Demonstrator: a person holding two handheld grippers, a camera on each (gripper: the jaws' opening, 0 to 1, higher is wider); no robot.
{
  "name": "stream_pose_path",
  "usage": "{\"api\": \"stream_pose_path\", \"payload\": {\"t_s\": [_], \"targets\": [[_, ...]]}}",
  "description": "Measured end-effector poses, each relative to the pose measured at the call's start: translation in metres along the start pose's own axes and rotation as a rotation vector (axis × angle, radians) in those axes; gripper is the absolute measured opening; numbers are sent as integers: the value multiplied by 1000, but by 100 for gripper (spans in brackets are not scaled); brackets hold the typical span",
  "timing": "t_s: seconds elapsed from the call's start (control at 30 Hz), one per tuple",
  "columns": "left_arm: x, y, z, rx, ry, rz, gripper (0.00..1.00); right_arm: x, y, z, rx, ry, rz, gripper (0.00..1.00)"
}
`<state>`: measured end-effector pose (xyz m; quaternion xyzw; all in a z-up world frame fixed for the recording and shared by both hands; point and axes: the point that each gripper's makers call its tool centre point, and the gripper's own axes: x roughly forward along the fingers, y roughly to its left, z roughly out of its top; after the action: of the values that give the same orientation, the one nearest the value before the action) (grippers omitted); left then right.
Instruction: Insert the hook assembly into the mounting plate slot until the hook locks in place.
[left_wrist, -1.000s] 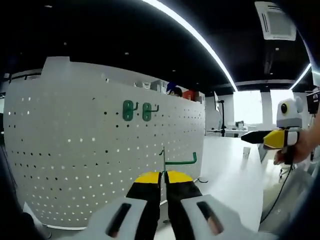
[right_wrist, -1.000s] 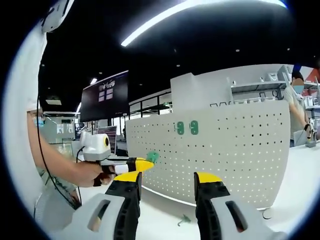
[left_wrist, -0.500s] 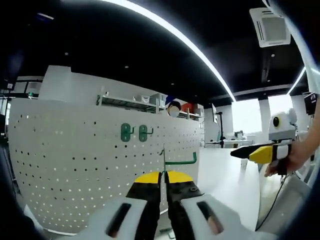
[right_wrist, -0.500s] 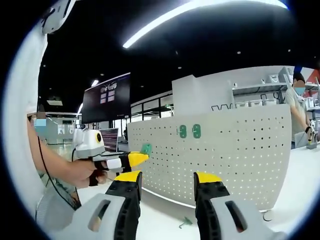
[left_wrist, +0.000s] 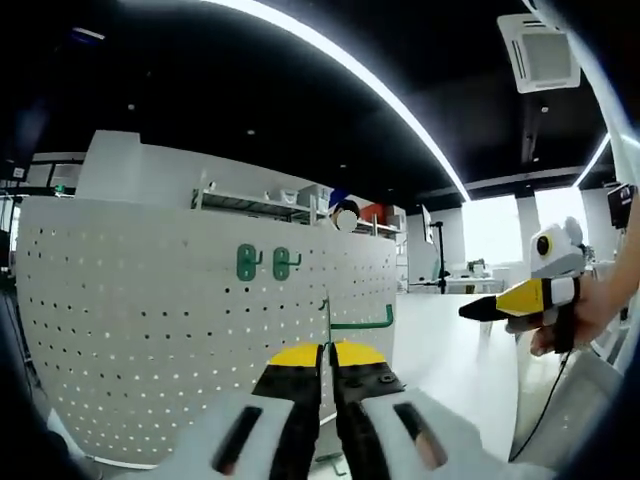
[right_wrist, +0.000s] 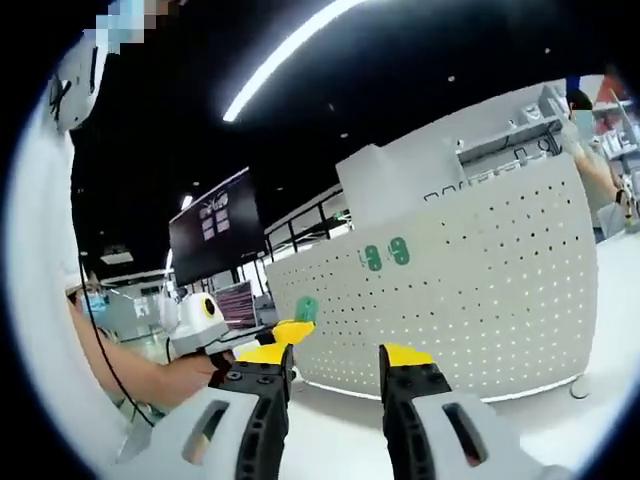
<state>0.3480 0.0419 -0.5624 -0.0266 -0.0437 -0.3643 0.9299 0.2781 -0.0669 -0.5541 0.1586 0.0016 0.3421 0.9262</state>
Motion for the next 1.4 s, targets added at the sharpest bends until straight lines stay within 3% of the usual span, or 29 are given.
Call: {"api": "stream_pose_path", "payload": {"t_s": [0.3, 0.4, 0.7, 1.4], "targets": [[2, -7, 2, 4, 4, -12, 3, 8, 6, 1, -15, 4, 22, 30], [1, -14, 0, 8, 14, -26, 3, 22, 12, 0, -25, 6, 50, 28], [-2, -18, 0, 3, 16, -29, 3, 38, 21, -2, -24, 9, 80, 26], [1, -33, -1, 15, 28, -61, 3, 53, 27, -2, 4, -2, 102, 21]]}}
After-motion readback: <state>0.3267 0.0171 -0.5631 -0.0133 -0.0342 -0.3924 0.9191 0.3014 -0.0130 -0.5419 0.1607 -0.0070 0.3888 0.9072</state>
